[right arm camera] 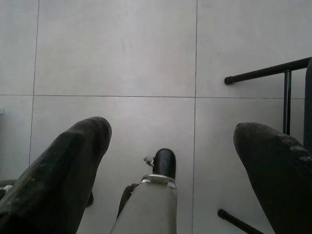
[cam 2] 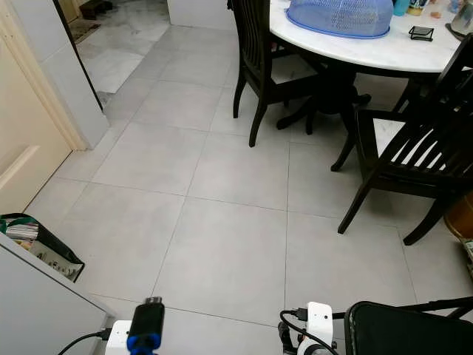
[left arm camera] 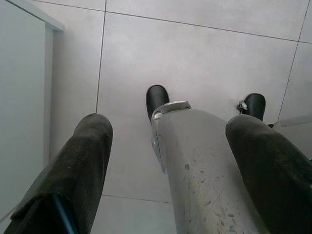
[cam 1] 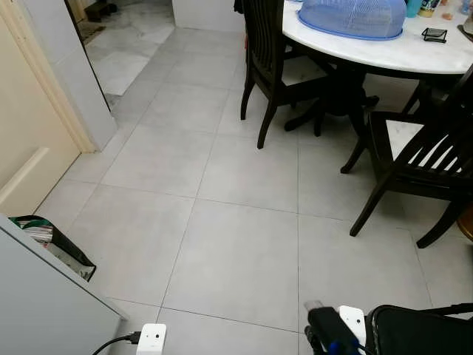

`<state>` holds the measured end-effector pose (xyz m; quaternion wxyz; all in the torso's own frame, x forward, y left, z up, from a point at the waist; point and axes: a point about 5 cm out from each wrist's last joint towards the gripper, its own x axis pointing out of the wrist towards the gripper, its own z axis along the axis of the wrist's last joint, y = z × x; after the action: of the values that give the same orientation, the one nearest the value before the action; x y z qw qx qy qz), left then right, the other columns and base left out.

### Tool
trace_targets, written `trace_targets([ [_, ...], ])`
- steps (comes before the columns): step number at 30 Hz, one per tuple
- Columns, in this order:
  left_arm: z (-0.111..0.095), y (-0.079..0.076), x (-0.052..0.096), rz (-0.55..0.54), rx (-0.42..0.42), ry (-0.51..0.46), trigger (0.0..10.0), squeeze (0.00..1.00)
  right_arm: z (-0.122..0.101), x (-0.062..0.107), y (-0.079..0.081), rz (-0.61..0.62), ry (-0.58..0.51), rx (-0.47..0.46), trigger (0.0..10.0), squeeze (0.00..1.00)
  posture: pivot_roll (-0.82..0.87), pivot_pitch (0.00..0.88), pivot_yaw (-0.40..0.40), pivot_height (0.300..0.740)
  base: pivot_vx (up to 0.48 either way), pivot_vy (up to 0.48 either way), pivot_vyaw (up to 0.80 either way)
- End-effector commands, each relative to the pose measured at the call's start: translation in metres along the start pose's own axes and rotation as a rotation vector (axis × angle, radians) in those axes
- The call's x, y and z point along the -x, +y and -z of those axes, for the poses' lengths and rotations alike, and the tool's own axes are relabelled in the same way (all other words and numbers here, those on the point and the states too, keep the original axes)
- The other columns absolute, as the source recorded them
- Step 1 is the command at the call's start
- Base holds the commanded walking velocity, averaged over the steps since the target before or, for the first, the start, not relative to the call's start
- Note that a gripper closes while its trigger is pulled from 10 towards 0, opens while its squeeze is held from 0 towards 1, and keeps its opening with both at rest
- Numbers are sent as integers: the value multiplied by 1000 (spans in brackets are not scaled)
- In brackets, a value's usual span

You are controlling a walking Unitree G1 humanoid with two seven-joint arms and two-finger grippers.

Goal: Restocking fridge

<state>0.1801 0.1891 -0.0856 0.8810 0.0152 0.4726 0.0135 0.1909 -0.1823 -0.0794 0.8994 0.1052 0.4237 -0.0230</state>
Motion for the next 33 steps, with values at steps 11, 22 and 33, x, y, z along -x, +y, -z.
trace_targets([
  [11,-10,25,1,16,100,-8,10000,0,-12,3,-27,63,-4,-124,10000,0,9,79,-7,740,0,0,0],
  [22,-9,27,2,10,108,-7,10000,0,-12,3,-27,72,18,-103,10000,0,8,85,-7,740,0,0,0],
  [33,-9,27,2,10,108,-7,10000,0,-12,3,-27,72,18,-103,10000,0,8,85,-7,740,0,0,0],
])
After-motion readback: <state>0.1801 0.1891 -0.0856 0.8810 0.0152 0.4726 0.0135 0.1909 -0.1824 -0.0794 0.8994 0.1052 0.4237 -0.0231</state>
